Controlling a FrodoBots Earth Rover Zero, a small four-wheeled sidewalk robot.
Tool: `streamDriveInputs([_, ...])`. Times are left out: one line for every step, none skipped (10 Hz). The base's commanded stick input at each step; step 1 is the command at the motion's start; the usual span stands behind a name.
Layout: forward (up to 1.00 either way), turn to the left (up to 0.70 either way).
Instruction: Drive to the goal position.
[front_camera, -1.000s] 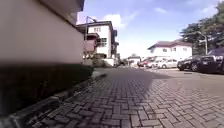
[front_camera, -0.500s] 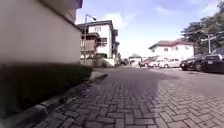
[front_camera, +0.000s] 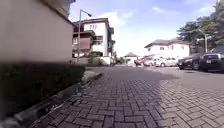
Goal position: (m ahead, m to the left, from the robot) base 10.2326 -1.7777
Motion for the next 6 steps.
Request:
streamDriveInputs([0.69,0.03])
streamDriveInputs([0.69,0.03])
streamDriveInputs([0.69,0.03])
streamDriveInputs([0.69,-0.03])
streamDriveInputs([0.69,-0.32])
streamDriveInputs([0.69,-0.35])
